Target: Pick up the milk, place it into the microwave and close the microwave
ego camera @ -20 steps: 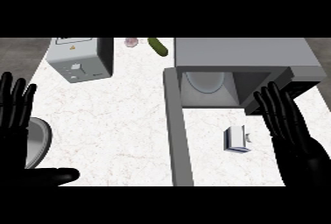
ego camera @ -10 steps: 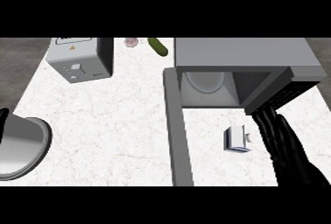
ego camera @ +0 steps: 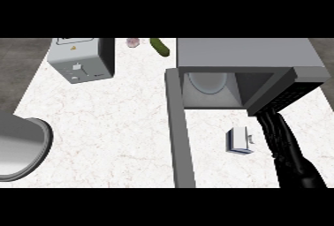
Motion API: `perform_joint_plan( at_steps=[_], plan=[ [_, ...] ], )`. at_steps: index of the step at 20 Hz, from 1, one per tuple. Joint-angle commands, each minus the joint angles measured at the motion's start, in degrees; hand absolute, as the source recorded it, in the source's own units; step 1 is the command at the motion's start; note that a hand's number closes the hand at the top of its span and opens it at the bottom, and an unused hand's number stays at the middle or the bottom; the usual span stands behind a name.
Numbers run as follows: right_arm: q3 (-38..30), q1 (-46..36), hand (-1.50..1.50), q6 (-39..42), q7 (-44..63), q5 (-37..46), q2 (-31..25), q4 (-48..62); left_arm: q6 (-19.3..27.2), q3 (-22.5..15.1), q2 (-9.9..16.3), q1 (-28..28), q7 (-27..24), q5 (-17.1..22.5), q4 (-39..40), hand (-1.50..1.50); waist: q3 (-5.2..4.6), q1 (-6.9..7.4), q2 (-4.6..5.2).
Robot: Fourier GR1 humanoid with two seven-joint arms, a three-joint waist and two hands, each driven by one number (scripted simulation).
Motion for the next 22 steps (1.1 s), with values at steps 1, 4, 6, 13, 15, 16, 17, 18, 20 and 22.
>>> perform_joint_plan(
  at_steps=[1,4,6,13,15,16,17,18,20,22],
  plan=[
    [-0.28,0.10,-1.50,-0.18,-0.67,1.20,0.00,3.29,-4.84,3.95,-0.04,3.45,-1.98,4.16,0.80,-1.50,-0.02,0.10,0.00],
    [-0.76,0.66,-1.50,-0.85,-7.51,1.62,1.00,9.66,-2.74,3.33,-1.34,2.35,1.34,3.00,-2.73,-1.50,0.00,-0.02,0.03],
    [-3.56,-1.32,-1.50,-0.66,-4.93,-0.70,0.67,9.16,-6.67,3.69,-3.27,5.70,-2.64,3.12,-1.67,-1.50,-0.01,0.11,0.01],
    [-8.83,-0.66,-1.50,-0.87,-15.47,-2.58,0.79,22.57,-8.91,7.33,-2.78,6.93,-0.71,6.14,-2.33,-1.50,0.01,0.11,0.03],
    [-9.81,-0.96,-1.50,-1.57,-16.96,-1.93,0.70,25.00,-8.33,6.93,-3.17,3.54,-2.53,2.53,0.27,-1.50,0.00,-0.08,0.06],
    [-11.69,-0.97,-1.50,-0.81,-23.95,-2.21,-0.08,31.72,-8.37,8.75,-1.07,3.42,-0.59,6.67,0.26,-1.50,0.03,0.04,0.10],
    [-15.34,-3.82,-1.50,0.05,-20.00,-4.30,-2.17,32.00,-9.51,10.53,-0.72,6.12,0.39,10.48,-2.77,-1.50,0.03,0.37,0.05],
    [-14.89,-3.99,-1.50,-0.06,-17.94,-4.59,-1.69,30.26,-9.19,9.31,-3.69,7.62,0.10,6.91,-4.50,-1.50,0.01,0.20,0.03],
    [-16.38,-6.42,-1.50,-0.45,-22.75,-4.30,-1.56,37.24,-13.08,11.82,-3.65,8.26,-4.06,8.80,0.95,-1.50,0.00,0.36,0.04],
    [-14.25,-4.86,-1.50,-1.75,-24.89,-2.61,0.47,38.10,-12.35,14.67,-1.36,7.89,-0.02,12.96,-2.53,-1.50,0.01,0.23,0.01]
  ],
)
